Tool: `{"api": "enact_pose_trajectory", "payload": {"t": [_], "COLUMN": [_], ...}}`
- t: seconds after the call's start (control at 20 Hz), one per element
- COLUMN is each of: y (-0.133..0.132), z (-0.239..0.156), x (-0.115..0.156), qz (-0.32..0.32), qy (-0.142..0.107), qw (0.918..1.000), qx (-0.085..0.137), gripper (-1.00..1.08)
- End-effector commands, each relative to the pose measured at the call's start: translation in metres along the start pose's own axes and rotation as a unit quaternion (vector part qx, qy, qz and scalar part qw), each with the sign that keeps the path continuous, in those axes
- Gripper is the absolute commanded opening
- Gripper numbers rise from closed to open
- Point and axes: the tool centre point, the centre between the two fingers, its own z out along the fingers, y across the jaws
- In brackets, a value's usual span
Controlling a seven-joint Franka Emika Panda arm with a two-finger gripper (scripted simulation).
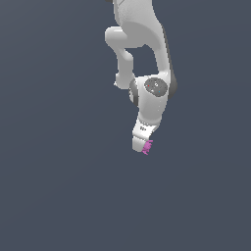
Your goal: Pick up the object and move it to a goal position.
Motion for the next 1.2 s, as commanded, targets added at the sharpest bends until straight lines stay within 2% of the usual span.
{"api": "enact_pose_trajectory", "payload": {"t": [0.0,0.4,0.65,0.7,1.15], "y": [0.000,-0.001,-0.001,-0.001,-0.001], "z": [0.005,0.042,0.049,0.049,0.049], "x": [0.000,0.000,0.000,0.000,0.000], "qz": [0.000,-0.002,-0.003,-0.003,-0.003], "qy": [0.000,0.000,0.000,0.000,0.000], "qw": [1.0000,1.0000,1.0000,1.0000,1.0000], "qx": [0.000,0.000,0.000,0.000,0.000], "gripper": [1.00,1.00,1.00,-1.00,-1.00]}}
